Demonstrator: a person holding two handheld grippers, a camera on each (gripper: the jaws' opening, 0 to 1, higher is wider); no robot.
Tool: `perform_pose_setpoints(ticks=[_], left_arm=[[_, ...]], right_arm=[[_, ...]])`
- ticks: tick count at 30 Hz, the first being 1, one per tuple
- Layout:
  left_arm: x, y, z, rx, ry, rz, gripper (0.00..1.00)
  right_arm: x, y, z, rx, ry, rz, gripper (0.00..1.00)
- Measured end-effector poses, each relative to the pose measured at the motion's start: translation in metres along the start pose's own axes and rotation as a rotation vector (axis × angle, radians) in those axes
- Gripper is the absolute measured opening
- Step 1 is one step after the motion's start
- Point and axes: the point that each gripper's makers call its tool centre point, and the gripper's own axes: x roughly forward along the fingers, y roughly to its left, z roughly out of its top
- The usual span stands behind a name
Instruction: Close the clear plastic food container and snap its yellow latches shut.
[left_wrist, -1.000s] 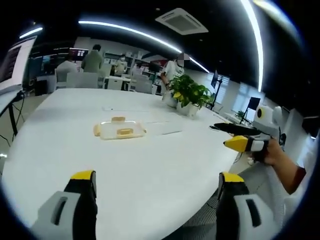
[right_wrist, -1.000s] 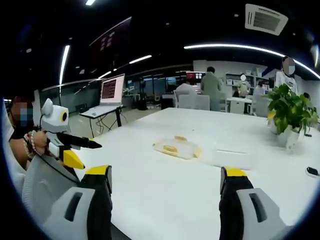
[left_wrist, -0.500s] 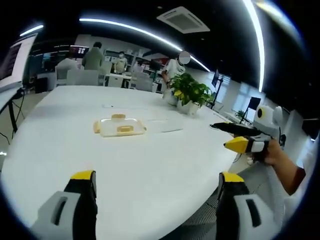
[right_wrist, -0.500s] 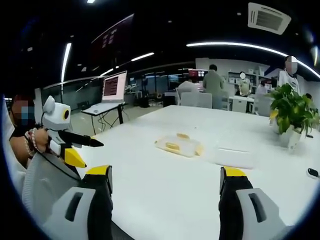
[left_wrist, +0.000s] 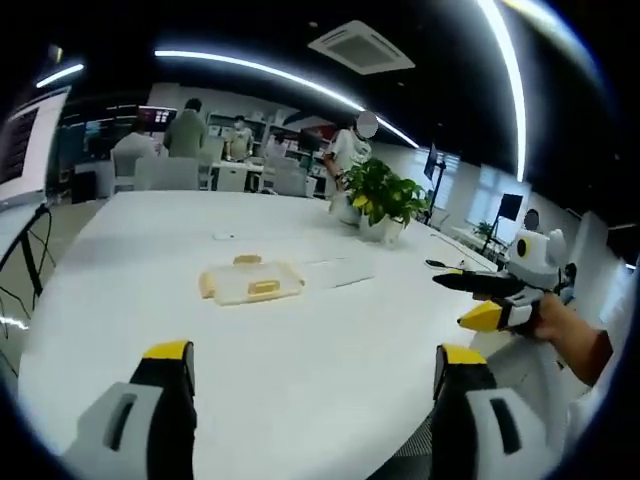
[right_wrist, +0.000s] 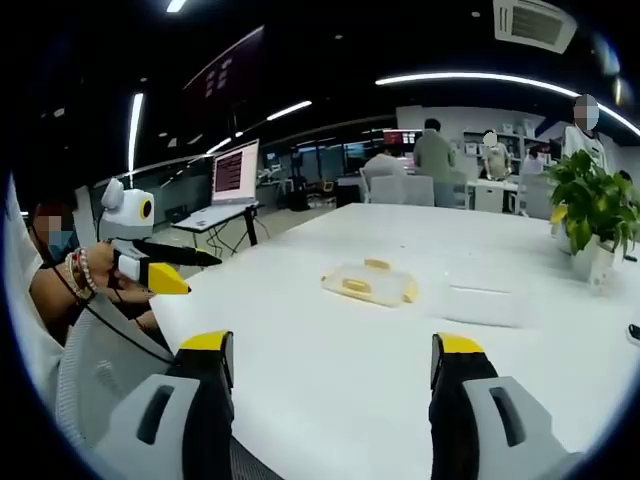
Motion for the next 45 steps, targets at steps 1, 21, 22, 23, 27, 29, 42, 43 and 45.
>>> perform_pose_setpoints(ticks=[1, 21, 22, 23, 27, 29, 42, 43, 45], left_arm=[[0.001, 0.003, 0.005, 0.009, -0.002, -0.003, 0.97], [0.088, 0.082, 0.079, 0.475, 0.146, -0.080, 0.81], [0.094, 0.088, 0.079, 0.502, 0.169, -0.079, 0.80], [0.099, 0.096, 0.079, 0.524, 0.187, -0.076, 0.79], [0.123, 0.120, 0.071, 0.631, 0.300, -0.115, 0.75], [0.135, 0.126, 0.062, 0.641, 0.362, -0.161, 0.74], [0.201, 0.160, 0.004, 0.747, 0.681, -0.330, 0.56], [0.206, 0.161, 0.004, 0.750, 0.677, -0.330, 0.56], [0.214, 0.165, 0.002, 0.774, 0.696, -0.342, 0.53]], right_arm=[[0.000, -0.001, 0.001, -0.005, -0.002, 0.004, 0.78], [0.087, -0.051, 0.038, -0.587, 0.245, 0.273, 0.61], [0.093, -0.054, 0.039, -0.592, 0.254, 0.282, 0.61], [0.098, -0.057, 0.040, -0.596, 0.263, 0.293, 0.61], [0.128, -0.072, 0.040, -0.643, 0.315, 0.343, 0.60], [0.142, -0.081, 0.038, -0.655, 0.340, 0.361, 0.58], [0.219, -0.125, 0.004, -0.692, 0.532, 0.487, 0.52], [0.223, -0.130, -0.001, -0.701, 0.556, 0.497, 0.52], [0.229, -0.135, -0.006, -0.713, 0.577, 0.507, 0.51]])
